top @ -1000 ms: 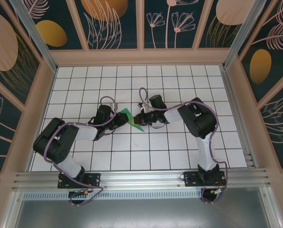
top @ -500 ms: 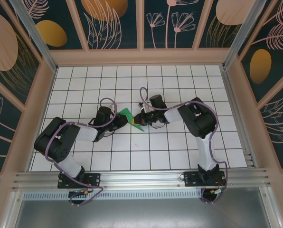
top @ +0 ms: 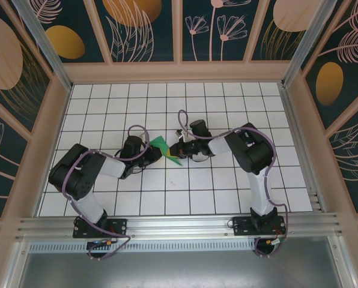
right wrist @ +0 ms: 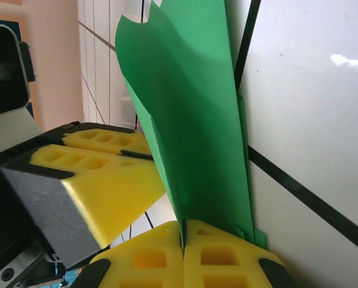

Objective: Fold a paper plane with a square sheet of paper (pick it up from the middle)
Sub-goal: Fold the wing for the fifth time at the center of the table.

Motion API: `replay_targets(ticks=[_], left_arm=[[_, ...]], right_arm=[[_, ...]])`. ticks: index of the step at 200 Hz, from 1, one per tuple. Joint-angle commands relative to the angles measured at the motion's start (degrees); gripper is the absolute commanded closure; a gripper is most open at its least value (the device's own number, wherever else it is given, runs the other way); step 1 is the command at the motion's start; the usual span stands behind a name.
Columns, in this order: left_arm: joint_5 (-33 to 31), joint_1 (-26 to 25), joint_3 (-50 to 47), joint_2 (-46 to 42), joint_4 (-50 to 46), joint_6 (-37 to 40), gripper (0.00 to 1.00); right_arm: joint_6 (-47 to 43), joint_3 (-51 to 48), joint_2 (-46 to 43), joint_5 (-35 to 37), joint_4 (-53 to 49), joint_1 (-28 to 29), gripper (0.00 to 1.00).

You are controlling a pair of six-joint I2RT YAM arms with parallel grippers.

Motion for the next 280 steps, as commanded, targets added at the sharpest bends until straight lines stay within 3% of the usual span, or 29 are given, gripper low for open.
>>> replay_targets(ticks=[1,93,268,280], left_arm=[[-1.36,-0.24,1.67,1.06,-0.42,0.39,0.89],[-0.49,-0.28,1.34,-4.04,2.19,0.41,0.88],[-4.31,-0.28,6.0,3.35,-7.99,2.34,0.91],[-4.43,-0.28,6.44,3.59,-9.8,2.93,0.9]], right_arm=[[-0.62,-1.94,3.73,5.61,-4.59,-1.61,1.0],[-1.06,-1.5,4.42,5.84,-5.38,-1.61,1.0],[-2.33,-1.29,4.02,5.9,-6.78,-1.61,1.0],[-2.62,-1.2,3.46,5.61,-6.79,-1.63,0.97]])
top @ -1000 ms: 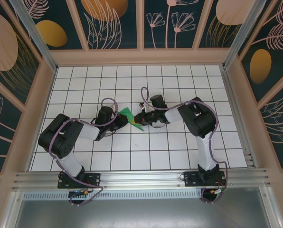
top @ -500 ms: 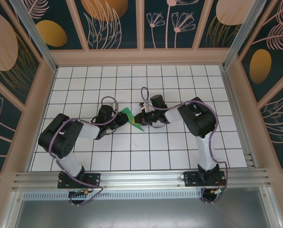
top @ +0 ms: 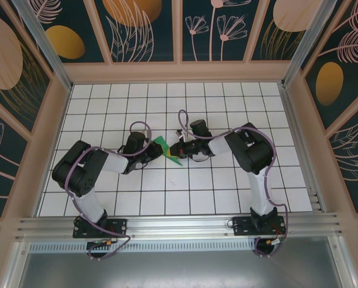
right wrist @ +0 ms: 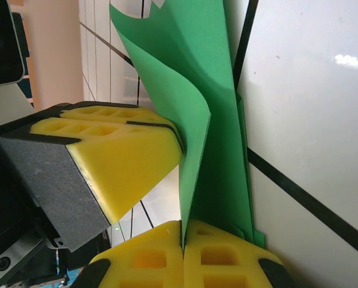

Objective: Fold a paper plane with a square sheet of paper (pick it up from the middle)
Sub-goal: Fold the wing for the fifth time at the center of the table.

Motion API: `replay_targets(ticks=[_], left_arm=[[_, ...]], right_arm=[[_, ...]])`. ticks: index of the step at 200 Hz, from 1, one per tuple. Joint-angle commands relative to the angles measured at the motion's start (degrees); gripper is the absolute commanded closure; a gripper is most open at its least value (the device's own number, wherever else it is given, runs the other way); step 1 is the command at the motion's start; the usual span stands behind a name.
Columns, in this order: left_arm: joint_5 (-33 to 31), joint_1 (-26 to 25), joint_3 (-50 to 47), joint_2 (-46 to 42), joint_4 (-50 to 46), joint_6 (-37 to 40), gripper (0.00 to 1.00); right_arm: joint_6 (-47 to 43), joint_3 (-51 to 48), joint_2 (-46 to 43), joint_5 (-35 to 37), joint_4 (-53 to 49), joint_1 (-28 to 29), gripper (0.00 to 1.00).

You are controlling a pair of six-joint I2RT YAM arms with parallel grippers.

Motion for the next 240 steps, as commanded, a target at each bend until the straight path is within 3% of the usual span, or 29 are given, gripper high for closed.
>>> replay_targets(ticks=[1,91,177,240], left_arm=[[-1.8,-0.17,1.37,1.26,-5.47,2.12,0.91],[-2.91,-0.17,1.91,2.07,-10.64,2.28,0.9],[-2.9,-0.17,1.86,2.55,-10.4,1.84,0.9],[-3.82,-0.17,1.82,2.59,-10.82,1.47,0.91]], right_arm=[[-2.77,-1.2,3.17,5.93,-6.96,-1.45,0.97],[-6.67,0.75,-3.34,2.53,-12.47,-1.44,0.79],[-9.46,-3.65,-6.47,2.83,-15.76,-1.39,0.8],[-9.6,-3.9,-3.63,5.66,-17.18,-1.79,0.93]])
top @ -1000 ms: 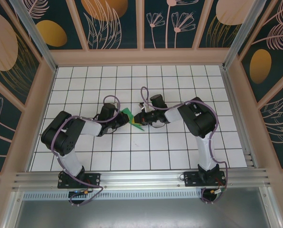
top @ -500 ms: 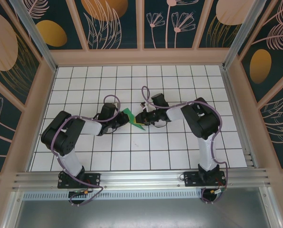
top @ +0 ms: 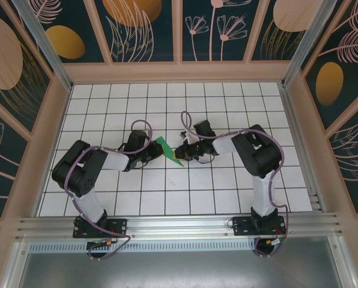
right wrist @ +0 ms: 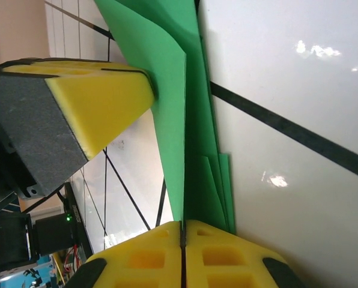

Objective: Fold a paper plane with a square sheet of paper (pick it up from the middle)
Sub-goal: Fold the wing for the fifth time at the center of the table.

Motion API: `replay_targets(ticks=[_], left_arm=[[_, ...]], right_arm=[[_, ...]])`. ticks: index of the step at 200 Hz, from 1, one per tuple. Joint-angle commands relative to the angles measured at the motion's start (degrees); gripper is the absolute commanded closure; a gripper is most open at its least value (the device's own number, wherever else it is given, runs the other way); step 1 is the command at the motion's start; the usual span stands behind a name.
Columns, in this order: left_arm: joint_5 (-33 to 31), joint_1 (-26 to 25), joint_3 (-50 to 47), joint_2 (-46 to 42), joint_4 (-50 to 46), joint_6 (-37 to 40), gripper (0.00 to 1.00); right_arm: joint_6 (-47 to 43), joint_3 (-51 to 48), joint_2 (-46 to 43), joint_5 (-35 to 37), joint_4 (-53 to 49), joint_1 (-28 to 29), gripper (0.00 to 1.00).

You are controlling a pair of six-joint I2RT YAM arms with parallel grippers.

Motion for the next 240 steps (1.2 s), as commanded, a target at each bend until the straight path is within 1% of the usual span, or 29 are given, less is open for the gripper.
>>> replay_targets(ticks=[1,21,57,79,100,123,141,179,181,189,203,237,240], left_arm=[[-3.8,-0.17,-0.39,2.59,-5.96,0.3,0.9],[-4.6,-0.17,-0.38,2.41,-6.43,0.05,0.9],[-4.71,-0.17,-0.07,2.68,-6.61,-0.55,0.9],[-4.51,-0.13,0.13,2.87,-6.69,-0.73,0.91],[-4.52,-0.17,0.14,3.03,-6.76,-0.84,0.91],[-5.12,-0.17,0.33,2.77,-7.4,-0.66,0.91],[-6.05,-0.17,0.45,2.51,-8.13,-0.66,0.91],[-7.44,-0.17,0.75,2.76,-9.32,-1.28,0.91],[-7.37,-0.17,0.75,2.76,-9.33,-1.28,0.91],[-6.96,-0.17,0.85,3.09,-9.33,-1.31,0.91],[-6.6,-0.17,1.06,3.38,-9.48,-1.79,0.91],[-6.55,-0.17,3.18,3.38,-13.77,-3.4,0.91],[-6.6,-0.17,3.39,3.38,-14.15,-3.5,0.91]], right_arm=[[-0.59,-1.76,1.89,2.99,-5.34,-0.7,0.93],[-0.82,-1.8,0.05,3.14,-5.86,-0.74,0.93],[-3.57,-1.64,-4.42,1.59,-8.7,-0.07,0.85],[-4.93,-2.07,-4.67,1.53,-10.1,0.67,0.84],[-5.41,-2.58,-3.73,2.61,-10.67,0.68,0.86],[-5.05,-3.63,-3.14,3.76,-10.05,0.46,0.93],[-4.17,-4.97,-2.82,3.88,-9.1,-0.63,0.96],[-2.72,-6.73,-3.08,2.15,-7.97,-1.0,0.98],[-2.72,-6.68,-3.12,2.08,-7.84,-2.15,0.98],[-2.76,-6.35,-3.76,1.88,-7.91,-2.5,0.97],[-3.96,-5.1,-5.23,2.53,-9.11,-2.25,0.91],[-12.4,-2.1,-8.71,8.1,-11.92,-1.62,0.82],[-13.2,-1.93,-8.83,8.44,-12.06,-0.65,0.81]])
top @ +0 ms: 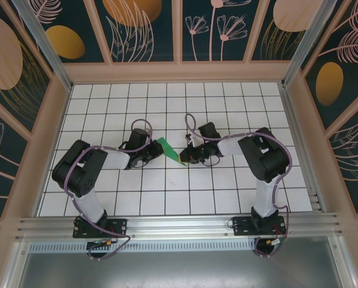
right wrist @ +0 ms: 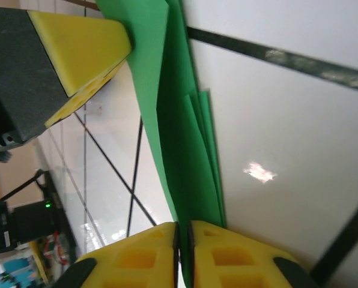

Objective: Fold a paper plane with a square sheet of paper (pick it up from the middle)
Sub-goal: Fold the wing for the fifth time at the center of the table.

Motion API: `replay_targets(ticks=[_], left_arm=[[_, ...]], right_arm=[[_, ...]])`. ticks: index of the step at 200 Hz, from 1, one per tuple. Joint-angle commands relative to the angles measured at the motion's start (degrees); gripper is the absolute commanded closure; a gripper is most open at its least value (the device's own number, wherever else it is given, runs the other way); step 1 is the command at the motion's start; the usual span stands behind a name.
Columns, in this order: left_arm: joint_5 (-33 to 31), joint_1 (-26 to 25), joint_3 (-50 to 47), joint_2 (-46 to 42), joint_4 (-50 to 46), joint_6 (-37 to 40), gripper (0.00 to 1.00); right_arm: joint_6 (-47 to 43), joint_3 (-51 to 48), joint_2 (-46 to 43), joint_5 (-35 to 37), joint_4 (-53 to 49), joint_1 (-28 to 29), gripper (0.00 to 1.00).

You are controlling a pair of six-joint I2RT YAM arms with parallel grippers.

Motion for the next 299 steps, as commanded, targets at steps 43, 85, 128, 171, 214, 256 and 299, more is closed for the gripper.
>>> replay_targets(ticks=[43,85,128,171,214,256,299], left_arm=[[-5.23,0.2,3.63,4.06,-13.37,-1.47,0.9],[-5.85,0.2,5.72,4.86,-15.98,-1.18,0.9],[-6.3,0.2,7.0,5.24,-17.42,-0.41,0.9],[-6.3,0.2,8.05,6.15,-18.43,0.08,0.9],[-6.34,0.2,8.51,6.28,-18.91,0.41,0.9],[-6.95,0.23,9.58,5.25,-19.98,1.44,0.9],[-6.33,0.2,11.05,-0.24,-18.19,3.21,0.81]], right_arm=[[-15.82,2.97,-3.92,7.05,-5.27,3.44,0.76],[-21.64,2.65,-4.81,11.04,-5.11,4.9,0.72],[-25.25,1.31,-5.86,14.66,-4.99,5.03,0.72],[-28.2,-0.05,-6.76,15.0,-5.08,5.95,0.73],[-28.33,-0.37,-6.05,17.91,-5.03,5.93,0.82],[-26.41,-0.6,-6.05,15.33,-3.72,5.18,0.99],[-20.14,-0.9,-5.06,4.9,-0.01,3.84,1.0]])
